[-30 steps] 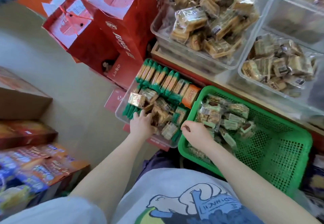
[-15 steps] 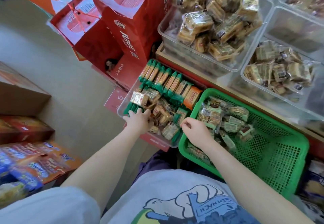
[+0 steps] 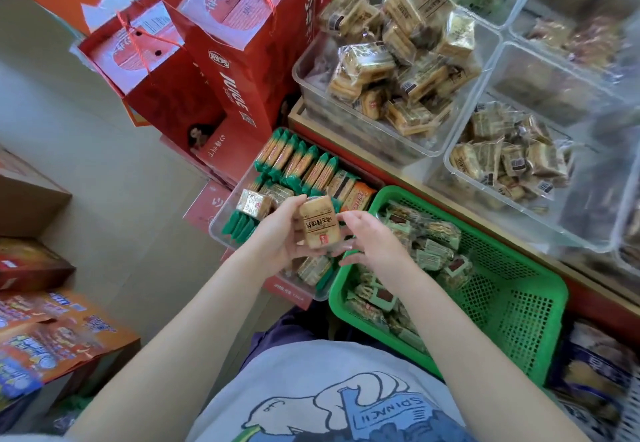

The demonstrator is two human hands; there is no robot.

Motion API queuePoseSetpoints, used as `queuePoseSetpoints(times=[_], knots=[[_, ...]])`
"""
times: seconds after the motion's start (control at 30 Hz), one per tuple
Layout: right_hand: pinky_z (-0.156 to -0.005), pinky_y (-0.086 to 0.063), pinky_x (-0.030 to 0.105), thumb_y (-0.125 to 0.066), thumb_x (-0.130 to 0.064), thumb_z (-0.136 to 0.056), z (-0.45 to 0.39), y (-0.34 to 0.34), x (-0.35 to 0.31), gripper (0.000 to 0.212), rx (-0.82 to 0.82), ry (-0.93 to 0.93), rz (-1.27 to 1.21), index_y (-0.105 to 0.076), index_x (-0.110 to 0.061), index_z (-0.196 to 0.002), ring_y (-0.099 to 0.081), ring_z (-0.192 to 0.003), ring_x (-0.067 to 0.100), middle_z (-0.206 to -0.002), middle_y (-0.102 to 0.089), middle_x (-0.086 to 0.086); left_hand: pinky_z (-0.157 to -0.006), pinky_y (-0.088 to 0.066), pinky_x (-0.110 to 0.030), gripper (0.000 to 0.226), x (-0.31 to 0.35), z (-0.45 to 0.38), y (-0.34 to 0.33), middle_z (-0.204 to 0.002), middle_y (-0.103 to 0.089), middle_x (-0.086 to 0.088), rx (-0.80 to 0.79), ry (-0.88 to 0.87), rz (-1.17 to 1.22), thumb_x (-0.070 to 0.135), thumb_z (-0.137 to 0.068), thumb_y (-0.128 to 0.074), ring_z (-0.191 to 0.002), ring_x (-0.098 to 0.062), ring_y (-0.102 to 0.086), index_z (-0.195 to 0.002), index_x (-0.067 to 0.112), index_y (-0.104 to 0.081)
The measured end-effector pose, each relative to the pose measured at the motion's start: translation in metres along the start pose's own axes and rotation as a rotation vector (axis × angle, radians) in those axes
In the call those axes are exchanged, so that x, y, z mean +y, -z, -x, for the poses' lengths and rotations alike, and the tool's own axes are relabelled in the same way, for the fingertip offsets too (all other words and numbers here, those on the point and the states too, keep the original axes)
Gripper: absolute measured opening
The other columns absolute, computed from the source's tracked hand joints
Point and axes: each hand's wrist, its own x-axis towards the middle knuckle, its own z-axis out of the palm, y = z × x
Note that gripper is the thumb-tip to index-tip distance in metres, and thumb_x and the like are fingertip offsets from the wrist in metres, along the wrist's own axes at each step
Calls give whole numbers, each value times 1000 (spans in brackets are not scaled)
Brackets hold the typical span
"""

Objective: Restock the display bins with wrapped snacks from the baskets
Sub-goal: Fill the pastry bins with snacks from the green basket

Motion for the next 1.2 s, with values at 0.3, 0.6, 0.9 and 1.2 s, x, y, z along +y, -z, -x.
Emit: queuePoseSetpoints(times=[0.3, 0.6, 0.9, 1.2], knots=[[-64, -55, 36, -59, -28, -101, 27, 95, -33, 25, 321, 168, -255, -63, -8, -114, -65, -70, 23, -99, -73, 13, -76, -61, -43, 45, 19, -13, -62, -96, -68, -14, 24, -99, -302, 45, -106, -40, -91, -26, -67, -114, 11, -67], [-50, -51, 24, -55, -23, -101, 11, 166, -53, 16, 658, 153, -673, -56, -8, -106, -58, -57, 16, -71, -60, 5, -76, -59, -29, 22, -4, -44, -29, -100, -74, -6, 177, -135, -528, 24, -100, -56, -82, -17, -69, -115, 14, -69], [-62, -56, 30, -52, -16, -102, -31, 28, 36, 14, 237, -94, 191, -63, -8, -107, -63, -66, 18, -89, -69, 13, -62, -55, -39, 46, -70, -84, 41, -136, -44, -15, 435, 29, -1403, 25, -95, -58, -90, -30, -58, -137, 15, -42], [-66, -54, 34, -52, -19, -103, -33, 9, 64, 17, 156, -166, 315, -66, -10, -103, -64, -65, 18, -85, -69, 9, -47, -42, -33, 15, -78, -107, 56, -119, -50, -12, 411, -53, -1523, 21, -93, -66, -67, -23, -57, -96, 13, -54]])
